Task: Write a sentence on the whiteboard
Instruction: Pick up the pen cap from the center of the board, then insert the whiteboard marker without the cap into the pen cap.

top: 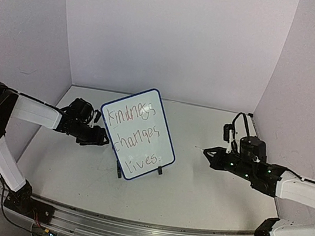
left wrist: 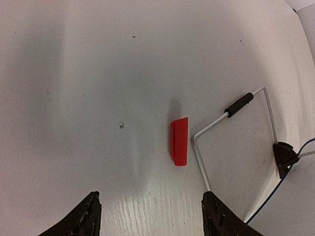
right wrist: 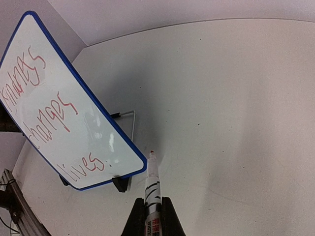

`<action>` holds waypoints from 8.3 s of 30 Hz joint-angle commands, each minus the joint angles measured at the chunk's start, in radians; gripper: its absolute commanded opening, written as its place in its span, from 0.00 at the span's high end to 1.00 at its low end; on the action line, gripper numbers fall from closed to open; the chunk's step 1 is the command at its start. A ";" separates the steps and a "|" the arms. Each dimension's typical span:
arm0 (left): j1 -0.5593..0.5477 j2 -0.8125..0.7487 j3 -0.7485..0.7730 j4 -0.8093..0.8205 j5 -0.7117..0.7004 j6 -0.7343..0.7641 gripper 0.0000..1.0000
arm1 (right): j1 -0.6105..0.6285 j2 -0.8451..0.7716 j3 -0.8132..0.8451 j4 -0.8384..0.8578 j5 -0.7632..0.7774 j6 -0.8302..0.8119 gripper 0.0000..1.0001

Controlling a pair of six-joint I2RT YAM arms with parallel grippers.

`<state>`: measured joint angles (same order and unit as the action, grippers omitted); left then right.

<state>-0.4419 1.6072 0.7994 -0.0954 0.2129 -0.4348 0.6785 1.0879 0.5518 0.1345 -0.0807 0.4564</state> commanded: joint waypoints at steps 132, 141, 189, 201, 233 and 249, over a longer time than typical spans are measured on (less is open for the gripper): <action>-0.163 -0.628 0.116 0.334 -0.070 -0.731 1.00 | 0.707 0.434 0.502 0.639 0.701 -0.586 1.00; -0.295 -0.588 0.077 0.467 -0.195 -0.748 1.00 | 0.709 0.591 0.646 0.707 0.718 -0.635 1.00; -0.380 -0.545 0.024 0.511 -0.243 -0.789 1.00 | 0.708 0.754 0.826 0.707 0.824 -0.725 1.00; -0.383 -0.555 0.008 0.510 -0.244 -0.803 1.00 | 0.707 0.770 0.855 0.691 0.841 -0.744 1.00; -0.383 -0.586 0.000 0.504 -0.263 -0.798 1.00 | 0.707 0.791 0.866 0.666 0.848 -0.737 1.00; -0.383 -0.579 -0.005 0.506 -0.250 -0.809 1.00 | 0.707 0.807 0.887 0.665 0.852 -0.756 1.00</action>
<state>-0.8200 1.0393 0.7898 0.3786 -0.0479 -1.2335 1.3857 1.8776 1.3939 0.7841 0.7620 -0.2875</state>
